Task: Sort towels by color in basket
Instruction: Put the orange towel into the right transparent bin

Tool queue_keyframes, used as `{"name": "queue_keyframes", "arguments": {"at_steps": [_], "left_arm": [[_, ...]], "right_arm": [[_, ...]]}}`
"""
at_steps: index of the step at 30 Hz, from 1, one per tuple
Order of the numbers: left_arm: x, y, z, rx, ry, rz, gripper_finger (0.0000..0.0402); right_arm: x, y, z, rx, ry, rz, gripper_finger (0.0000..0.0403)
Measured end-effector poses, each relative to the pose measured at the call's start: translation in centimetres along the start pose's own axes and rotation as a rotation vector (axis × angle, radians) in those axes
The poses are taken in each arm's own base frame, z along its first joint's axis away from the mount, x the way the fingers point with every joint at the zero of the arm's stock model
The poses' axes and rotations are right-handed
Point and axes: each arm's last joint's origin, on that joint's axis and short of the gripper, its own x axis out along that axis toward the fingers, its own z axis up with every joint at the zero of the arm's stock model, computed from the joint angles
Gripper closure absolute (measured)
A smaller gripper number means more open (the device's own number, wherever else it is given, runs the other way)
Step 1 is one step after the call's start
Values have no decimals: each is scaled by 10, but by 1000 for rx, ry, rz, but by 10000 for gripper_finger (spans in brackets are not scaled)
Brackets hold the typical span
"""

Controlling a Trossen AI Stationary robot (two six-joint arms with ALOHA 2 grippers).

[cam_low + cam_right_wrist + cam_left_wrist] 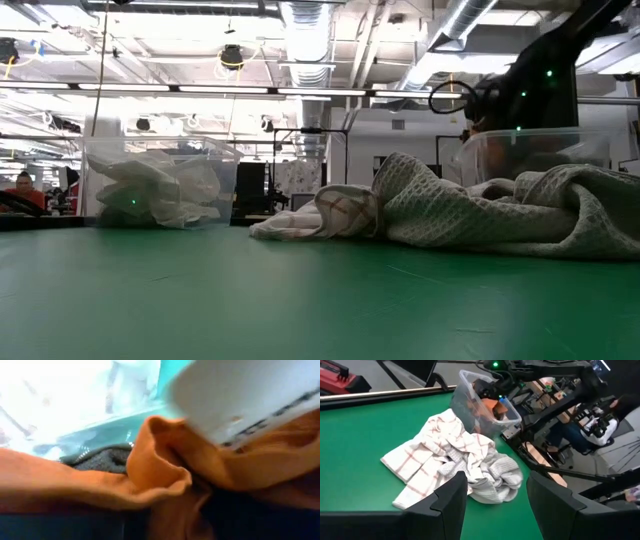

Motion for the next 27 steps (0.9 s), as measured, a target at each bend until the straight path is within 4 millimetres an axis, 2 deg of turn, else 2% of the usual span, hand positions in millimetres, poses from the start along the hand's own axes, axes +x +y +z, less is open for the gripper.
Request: {"name": "queue_keyframes", "arguments": {"at_steps": [3, 5, 8, 12, 17, 20, 24, 27], "left_arm": [[0, 0, 0, 11, 0, 0, 207], [0, 0, 0, 11, 0, 0, 207], [0, 0, 0, 11, 0, 0, 207], [0, 0, 0, 11, 0, 0, 207], [0, 0, 0, 10, 0, 0, 207], [0, 0, 0, 9, 0, 0, 207], [0, 0, 0, -3, 1, -1, 207], [0, 0, 0, -9, 3, -2, 207]], "right_arm": [[3, -2, 0, 17, 10, 21, 191], [-4, -2, 1, 19, 5, 17, 196], [-27, 1, 7, 0, -17, -3, 202], [-67, 3, 14, 22, -43, -40, 203], [-110, 11, 11, 6, 50, -137, 195], [-127, 14, 5, 28, 73, -166, 191], [-124, 15, 0, 53, 105, -171, 193], [-98, 12, 0, 32, 92, -183, 199]]}}
